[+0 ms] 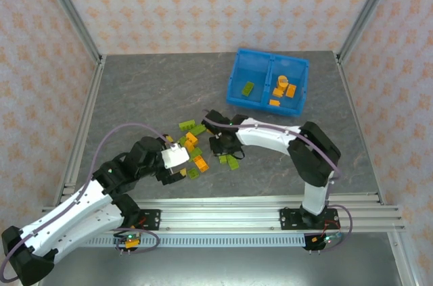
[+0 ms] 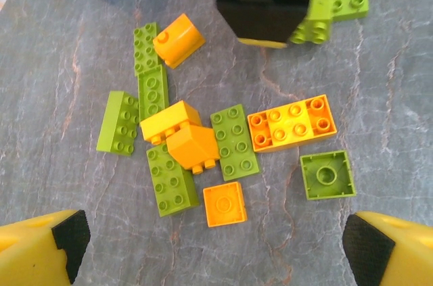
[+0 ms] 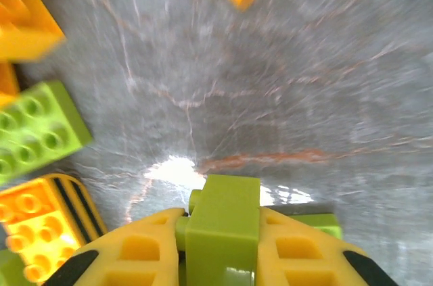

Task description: Sort the legos into containers by color

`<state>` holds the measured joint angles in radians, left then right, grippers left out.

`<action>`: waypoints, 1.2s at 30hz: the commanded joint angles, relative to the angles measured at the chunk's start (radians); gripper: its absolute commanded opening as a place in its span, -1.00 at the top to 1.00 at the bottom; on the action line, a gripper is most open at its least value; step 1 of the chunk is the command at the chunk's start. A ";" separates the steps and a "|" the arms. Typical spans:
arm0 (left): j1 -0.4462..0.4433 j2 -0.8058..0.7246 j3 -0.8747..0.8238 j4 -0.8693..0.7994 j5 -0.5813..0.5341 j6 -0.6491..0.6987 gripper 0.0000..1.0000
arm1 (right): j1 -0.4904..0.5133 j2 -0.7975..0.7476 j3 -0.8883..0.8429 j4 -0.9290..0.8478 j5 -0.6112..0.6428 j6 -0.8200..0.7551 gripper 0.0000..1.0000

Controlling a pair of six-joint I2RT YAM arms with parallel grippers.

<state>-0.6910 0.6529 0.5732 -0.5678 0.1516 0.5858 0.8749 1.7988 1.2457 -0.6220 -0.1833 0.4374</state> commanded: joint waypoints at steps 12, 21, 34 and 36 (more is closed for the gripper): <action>0.010 -0.146 -0.019 0.030 0.057 0.007 -0.99 | -0.353 -0.046 0.253 0.163 0.360 -0.116 0.67; 0.010 -0.166 -0.016 0.043 -0.004 -0.051 -0.99 | -0.494 0.361 0.666 0.105 0.280 -0.060 0.64; 0.011 -0.156 -0.015 0.052 -0.005 -0.077 -1.00 | -0.515 0.484 0.908 -0.014 0.131 0.022 0.07; 0.011 -0.149 -0.016 0.059 -0.010 -0.082 -0.99 | -0.515 0.428 0.868 -0.009 0.118 0.015 0.08</action>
<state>-0.6910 0.4957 0.5610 -0.5480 0.1673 0.5213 0.3592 2.3360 2.1246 -0.5934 -0.0505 0.4492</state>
